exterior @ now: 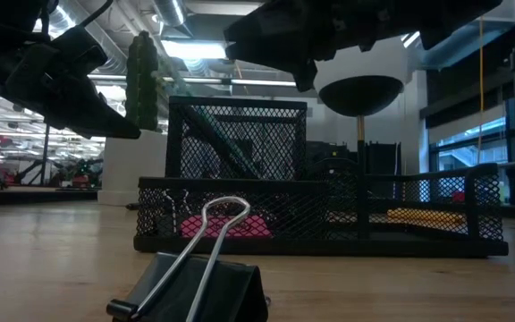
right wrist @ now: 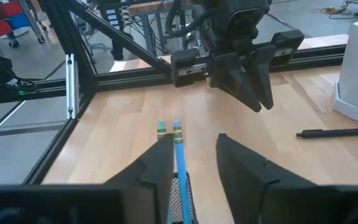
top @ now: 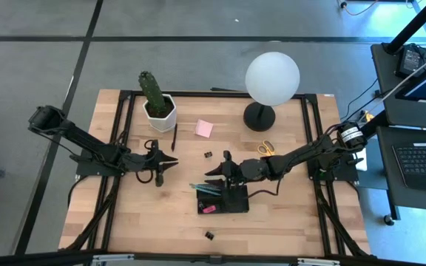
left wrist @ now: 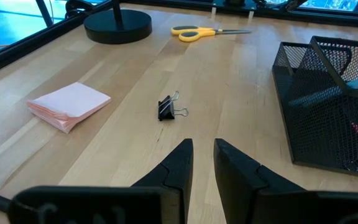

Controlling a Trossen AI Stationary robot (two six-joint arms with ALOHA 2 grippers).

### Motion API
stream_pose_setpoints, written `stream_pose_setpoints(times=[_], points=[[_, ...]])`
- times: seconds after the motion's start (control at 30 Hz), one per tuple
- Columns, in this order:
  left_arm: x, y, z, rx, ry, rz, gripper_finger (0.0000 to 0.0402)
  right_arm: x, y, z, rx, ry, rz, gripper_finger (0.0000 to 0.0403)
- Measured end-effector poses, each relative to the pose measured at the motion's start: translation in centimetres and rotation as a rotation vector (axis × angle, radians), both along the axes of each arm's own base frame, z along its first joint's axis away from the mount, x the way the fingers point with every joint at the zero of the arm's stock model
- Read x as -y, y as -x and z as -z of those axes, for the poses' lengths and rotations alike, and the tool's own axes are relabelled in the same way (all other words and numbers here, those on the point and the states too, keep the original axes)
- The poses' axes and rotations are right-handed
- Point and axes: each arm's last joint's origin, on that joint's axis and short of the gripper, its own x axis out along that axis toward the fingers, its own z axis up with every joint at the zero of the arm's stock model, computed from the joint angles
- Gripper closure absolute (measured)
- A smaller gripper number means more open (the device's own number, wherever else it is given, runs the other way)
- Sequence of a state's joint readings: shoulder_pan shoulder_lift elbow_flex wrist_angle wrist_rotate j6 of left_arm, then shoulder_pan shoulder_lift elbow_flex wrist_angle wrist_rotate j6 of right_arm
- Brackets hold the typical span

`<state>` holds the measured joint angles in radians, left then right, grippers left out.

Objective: Pick and place office supplies into organizer
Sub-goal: Put the green pencil into the mesh desk organizer, then put the yellow scissors into the mesh desk organizer

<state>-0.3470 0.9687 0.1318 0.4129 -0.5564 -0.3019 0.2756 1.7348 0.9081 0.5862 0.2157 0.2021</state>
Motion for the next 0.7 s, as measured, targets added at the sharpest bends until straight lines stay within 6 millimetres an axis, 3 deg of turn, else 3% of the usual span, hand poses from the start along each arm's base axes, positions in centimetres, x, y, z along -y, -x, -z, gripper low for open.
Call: stream_pose_setpoints(times=[0.13,0.27,0.5,0.7], points=[[0.0,0.0,0.0,0.000,0.002,-0.001,0.0343,0.1,0.2,-0.3,-0.007,0.005,-0.001,0.0252],[0.0,0.0,0.0,0.001,0.002,-0.001,0.0343,0.4,1.6,-2.3,-0.054,0.035,-0.030,0.0228],[0.0,0.0,0.0,0.001,0.003,-0.001,0.0343,1.9,6.9,-6.2,-0.270,-0.157,0.051,0.0198],[0.0,0.0,0.0,0.001,0.002,-0.001,0.0343,3.4,11.7,-7.2,-0.489,-0.229,0.183,0.0194]])
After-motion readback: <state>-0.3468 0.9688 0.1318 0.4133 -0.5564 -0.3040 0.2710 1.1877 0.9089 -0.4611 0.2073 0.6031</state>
